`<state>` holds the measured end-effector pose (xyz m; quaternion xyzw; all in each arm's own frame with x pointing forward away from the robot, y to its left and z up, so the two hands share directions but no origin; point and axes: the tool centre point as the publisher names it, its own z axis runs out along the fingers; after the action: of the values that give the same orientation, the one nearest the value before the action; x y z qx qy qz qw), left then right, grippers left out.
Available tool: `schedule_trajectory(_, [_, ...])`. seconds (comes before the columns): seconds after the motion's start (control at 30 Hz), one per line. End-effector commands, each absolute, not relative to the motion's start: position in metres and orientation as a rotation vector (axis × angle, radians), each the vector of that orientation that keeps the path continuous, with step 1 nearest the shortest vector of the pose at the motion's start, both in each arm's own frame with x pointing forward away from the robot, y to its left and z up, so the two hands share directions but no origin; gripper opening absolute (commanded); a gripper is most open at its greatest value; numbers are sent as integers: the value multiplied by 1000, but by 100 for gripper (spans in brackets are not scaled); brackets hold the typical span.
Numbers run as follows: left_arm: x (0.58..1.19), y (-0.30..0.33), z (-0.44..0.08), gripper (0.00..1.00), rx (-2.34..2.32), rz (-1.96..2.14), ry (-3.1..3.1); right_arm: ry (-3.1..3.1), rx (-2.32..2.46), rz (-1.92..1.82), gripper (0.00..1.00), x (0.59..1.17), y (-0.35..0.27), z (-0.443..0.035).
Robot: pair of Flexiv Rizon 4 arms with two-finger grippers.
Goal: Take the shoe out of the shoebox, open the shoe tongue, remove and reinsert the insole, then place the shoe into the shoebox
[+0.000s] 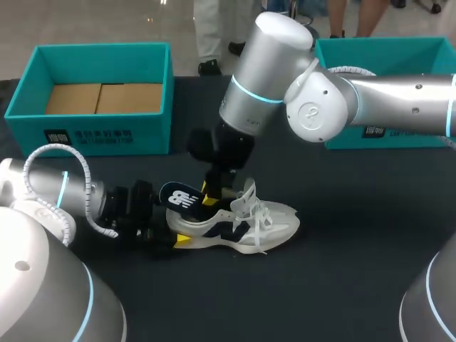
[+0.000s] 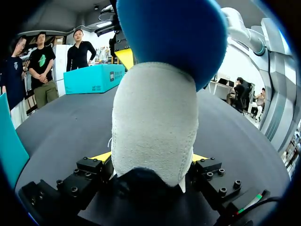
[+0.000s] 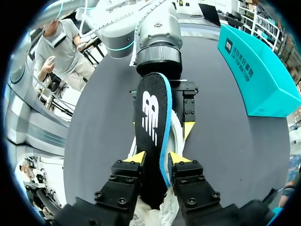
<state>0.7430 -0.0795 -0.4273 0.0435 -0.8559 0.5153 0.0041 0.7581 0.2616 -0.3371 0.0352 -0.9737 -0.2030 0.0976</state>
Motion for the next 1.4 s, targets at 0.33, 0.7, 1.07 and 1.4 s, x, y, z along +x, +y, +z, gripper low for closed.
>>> schedule_trajectory(0.33, [744, -80, -429, 0, 138, 1611, -2685, -2805, 163, -665, 31, 758, 269, -347])
schedule_trajectory(0.7, [744, -80, -429, 0, 138, 1611, -2685, -2794, 167, -694, 0, 754, 272, -341])
schedule_trajectory(1.07, [744, -80, -429, 0, 138, 1611, -2685, -2800, 117, -841, 0, 773, 280, -314])
schedule_trajectory(1.4, [744, -80, -429, 0, 138, 1611, -2685, -2798, 35, -950, 0, 794, 283, -282])
